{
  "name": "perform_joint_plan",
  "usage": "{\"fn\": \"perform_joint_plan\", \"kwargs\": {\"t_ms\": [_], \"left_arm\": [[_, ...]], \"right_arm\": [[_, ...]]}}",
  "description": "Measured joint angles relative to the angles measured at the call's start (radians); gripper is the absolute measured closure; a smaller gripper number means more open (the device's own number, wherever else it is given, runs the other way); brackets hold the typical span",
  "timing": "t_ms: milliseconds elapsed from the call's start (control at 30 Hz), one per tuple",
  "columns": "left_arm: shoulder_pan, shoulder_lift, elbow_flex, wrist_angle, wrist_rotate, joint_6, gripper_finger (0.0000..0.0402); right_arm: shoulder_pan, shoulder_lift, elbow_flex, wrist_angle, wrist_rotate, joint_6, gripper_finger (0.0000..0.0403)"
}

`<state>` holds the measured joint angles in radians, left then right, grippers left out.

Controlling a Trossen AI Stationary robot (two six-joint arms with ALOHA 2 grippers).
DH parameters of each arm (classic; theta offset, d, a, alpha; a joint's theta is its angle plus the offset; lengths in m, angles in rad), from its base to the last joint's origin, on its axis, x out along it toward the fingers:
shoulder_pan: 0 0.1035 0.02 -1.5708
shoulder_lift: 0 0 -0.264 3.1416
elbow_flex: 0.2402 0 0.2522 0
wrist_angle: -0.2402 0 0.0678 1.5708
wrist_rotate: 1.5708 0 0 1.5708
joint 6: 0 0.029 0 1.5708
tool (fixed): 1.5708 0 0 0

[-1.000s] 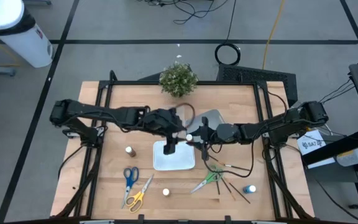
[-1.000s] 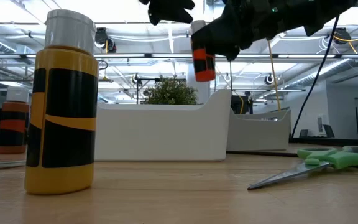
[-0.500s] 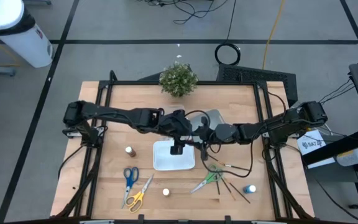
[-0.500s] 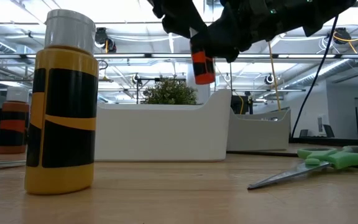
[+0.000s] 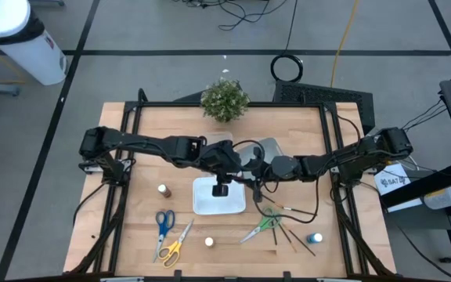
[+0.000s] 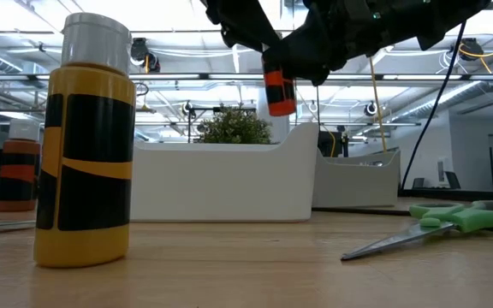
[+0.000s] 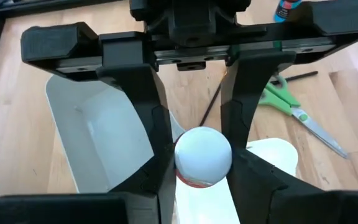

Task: Pick & Place Paint Supplies
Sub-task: Put the orange paint bottle into the transparent bin

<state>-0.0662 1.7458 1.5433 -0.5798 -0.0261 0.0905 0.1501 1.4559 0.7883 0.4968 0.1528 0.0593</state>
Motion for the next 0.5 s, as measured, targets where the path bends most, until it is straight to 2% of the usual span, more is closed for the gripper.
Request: {"fn": "perform_joint_plan", "kwargs": {"t_ms": [100,233,367,500], "left_arm": [[-0.002,-0.004,-0.001,0.005,0.0,0.023,0.0277],[-0.008,-0.032,-0.001,-0.002,-0.043,0.032,0.0277],[-0.003,-0.097,-0.001,-0.08,-0.117,0.01,0.0277],[0.021,-0.151,-0.001,-0.125,-0.165,-0.014,0.0277]], "right_arm": [[0.0,0.0,0.0,0.006,0.004,0.001,0.0246],[0.0,-0.019,0.0,-0.006,0.003,0.0,0.0164],[0.0,-0.096,0.001,-0.106,0.004,-0.039,0.0105],[0.001,-0.204,0.001,-0.202,0.003,-0.04,0.0076]]}}
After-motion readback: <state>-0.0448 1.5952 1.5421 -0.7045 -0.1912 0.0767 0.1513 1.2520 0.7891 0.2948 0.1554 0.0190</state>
